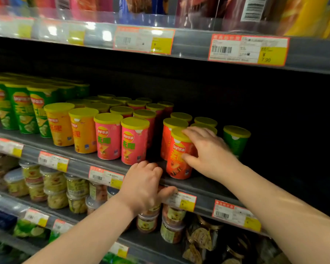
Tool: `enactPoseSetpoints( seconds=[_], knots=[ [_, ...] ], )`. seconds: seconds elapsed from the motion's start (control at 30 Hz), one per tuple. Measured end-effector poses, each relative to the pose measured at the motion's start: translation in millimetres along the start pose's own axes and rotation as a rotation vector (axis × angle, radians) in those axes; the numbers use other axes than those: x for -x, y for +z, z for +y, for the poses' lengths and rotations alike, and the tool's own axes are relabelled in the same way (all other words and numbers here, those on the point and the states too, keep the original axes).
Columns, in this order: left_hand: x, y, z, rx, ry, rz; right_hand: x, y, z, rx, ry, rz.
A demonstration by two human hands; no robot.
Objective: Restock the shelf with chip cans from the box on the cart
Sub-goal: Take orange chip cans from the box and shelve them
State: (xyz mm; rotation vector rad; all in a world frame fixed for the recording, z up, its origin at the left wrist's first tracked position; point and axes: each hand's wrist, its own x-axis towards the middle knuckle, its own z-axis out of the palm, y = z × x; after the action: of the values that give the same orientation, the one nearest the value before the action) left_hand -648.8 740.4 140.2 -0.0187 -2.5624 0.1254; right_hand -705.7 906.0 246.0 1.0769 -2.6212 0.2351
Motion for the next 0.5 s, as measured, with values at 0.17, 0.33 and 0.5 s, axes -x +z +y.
enactPoseSetpoints(
  seconds=[0.17,0.33,0.5],
  knots=[
    [13.9,-5.6,4.0,-0.003,0.008,-0.038,15.0,5.4,-7.9,0.038,0.024,0.047],
    [32.9,-19.1,-0.2,0.034,-0.002,-0.055,42.9,8.7,-25.1,0.113,-0.059,0.174],
    [82.9,-35.9,-18.6,0.085,0.013,-0.169,70.5,30.1,-68.4,0.083,-0.140,0.079]
  ],
)
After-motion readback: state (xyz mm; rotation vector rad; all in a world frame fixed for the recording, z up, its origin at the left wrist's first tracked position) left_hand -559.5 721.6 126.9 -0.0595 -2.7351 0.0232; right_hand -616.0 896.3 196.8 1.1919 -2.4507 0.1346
